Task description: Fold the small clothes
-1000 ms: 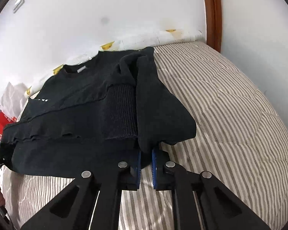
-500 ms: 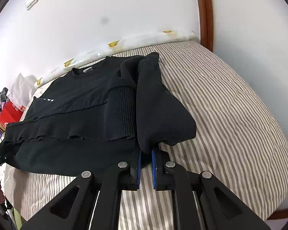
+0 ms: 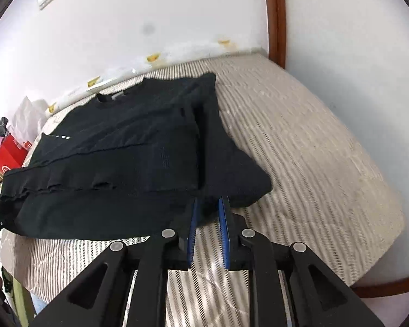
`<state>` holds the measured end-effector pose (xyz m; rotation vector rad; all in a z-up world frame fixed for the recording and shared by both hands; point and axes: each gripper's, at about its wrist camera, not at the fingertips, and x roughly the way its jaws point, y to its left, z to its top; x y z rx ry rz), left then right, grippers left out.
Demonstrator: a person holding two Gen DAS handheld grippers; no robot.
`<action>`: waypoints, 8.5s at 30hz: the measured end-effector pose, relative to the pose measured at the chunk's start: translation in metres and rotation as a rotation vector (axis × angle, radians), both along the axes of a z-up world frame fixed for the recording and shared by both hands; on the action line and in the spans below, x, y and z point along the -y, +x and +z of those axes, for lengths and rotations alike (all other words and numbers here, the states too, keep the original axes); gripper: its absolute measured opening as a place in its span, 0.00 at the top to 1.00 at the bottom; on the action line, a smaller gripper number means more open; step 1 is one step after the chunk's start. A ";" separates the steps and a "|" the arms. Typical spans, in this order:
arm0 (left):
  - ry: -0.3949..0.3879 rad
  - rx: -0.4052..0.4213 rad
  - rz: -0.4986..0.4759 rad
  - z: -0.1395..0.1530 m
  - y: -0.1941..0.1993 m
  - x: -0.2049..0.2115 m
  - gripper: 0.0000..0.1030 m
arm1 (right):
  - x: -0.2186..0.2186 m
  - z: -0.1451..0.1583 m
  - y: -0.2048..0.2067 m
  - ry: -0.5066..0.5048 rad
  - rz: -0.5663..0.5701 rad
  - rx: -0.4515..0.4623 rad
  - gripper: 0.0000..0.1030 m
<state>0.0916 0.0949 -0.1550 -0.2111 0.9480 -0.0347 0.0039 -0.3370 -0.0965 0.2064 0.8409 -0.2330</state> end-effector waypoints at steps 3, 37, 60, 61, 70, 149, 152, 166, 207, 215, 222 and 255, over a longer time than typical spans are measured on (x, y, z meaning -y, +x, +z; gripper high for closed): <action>-0.009 0.020 -0.008 0.009 -0.011 0.001 0.79 | -0.005 0.016 -0.007 -0.005 0.017 0.036 0.84; 0.018 0.055 -0.227 0.005 0.066 0.057 0.89 | -0.052 -0.022 0.073 -0.017 0.154 -0.044 0.99; 0.016 0.055 -0.072 0.023 0.165 0.007 0.58 | -0.018 0.012 0.214 -0.046 0.080 -0.001 0.77; 0.019 0.049 -0.079 0.022 0.166 0.006 0.52 | -0.015 0.013 0.217 -0.048 0.081 -0.006 0.65; 0.088 -0.014 -0.142 0.004 0.181 0.012 0.54 | 0.003 -0.007 0.239 -0.053 0.092 -0.076 0.50; 0.037 0.054 0.008 0.024 0.093 -0.010 0.42 | -0.189 -0.046 0.218 -0.155 0.311 -0.144 0.66; -0.008 0.062 -0.006 0.024 0.077 -0.016 0.42 | -0.192 -0.045 0.196 -0.167 0.308 -0.130 0.66; -0.191 0.032 -0.019 -0.014 -0.001 -0.043 0.40 | -0.203 -0.050 0.094 -0.223 0.291 -0.039 0.65; -0.152 0.223 -0.048 0.075 0.062 0.057 0.87 | -0.070 -0.022 0.011 -0.019 0.112 0.091 0.62; -0.141 0.224 -0.303 0.078 0.071 0.161 0.88 | -0.024 -0.023 -0.030 -0.011 0.026 0.113 0.61; -0.113 0.085 -0.420 0.033 0.083 0.211 0.88 | -0.002 -0.033 -0.050 -0.016 -0.009 0.071 0.60; -0.161 0.051 -0.397 -0.018 0.049 0.107 0.30 | -0.151 -0.036 0.153 0.276 0.232 0.110 0.70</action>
